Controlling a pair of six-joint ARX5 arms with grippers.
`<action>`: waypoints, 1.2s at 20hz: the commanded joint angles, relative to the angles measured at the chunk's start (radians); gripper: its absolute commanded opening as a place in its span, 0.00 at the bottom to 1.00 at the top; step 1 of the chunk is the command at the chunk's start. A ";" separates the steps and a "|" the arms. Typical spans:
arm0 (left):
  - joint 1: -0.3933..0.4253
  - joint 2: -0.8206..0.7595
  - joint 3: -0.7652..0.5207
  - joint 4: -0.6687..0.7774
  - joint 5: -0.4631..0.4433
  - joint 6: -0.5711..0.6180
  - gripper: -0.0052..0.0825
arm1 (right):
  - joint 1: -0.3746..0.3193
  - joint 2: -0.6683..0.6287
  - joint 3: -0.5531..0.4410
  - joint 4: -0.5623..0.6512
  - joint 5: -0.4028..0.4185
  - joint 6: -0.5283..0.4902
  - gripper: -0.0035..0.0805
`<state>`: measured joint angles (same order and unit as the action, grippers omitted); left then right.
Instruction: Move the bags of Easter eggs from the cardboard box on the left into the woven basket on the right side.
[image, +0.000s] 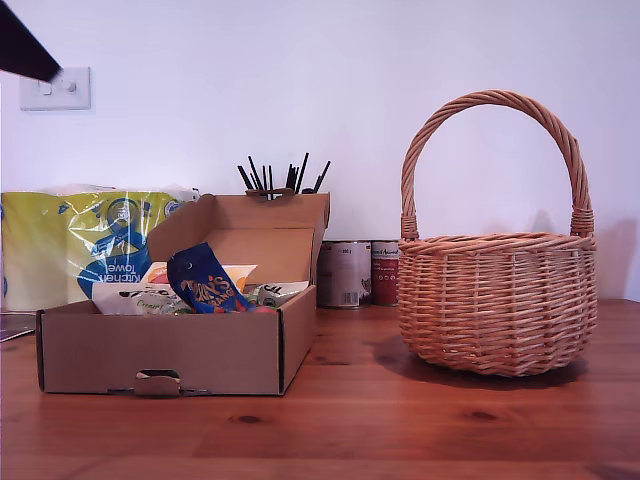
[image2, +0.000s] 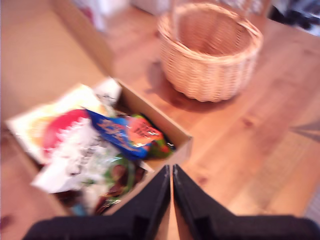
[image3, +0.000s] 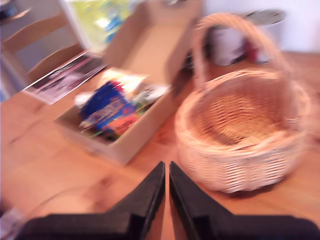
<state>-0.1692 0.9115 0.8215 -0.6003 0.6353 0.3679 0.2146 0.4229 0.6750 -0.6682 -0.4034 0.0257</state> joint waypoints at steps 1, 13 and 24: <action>-0.017 0.060 0.023 0.014 0.010 0.007 0.07 | 0.011 0.037 0.004 -0.012 -0.036 0.000 0.03; -0.180 0.557 0.196 0.356 -0.349 -0.134 0.91 | 0.015 0.105 0.014 0.021 -0.034 0.000 0.03; -0.227 0.882 0.380 0.250 -0.382 -0.159 0.91 | 0.015 0.105 0.014 0.021 -0.033 -0.001 0.03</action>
<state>-0.3836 1.7870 1.1866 -0.3473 0.2394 0.2119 0.2253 0.5285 0.6804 -0.6548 -0.4351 0.0254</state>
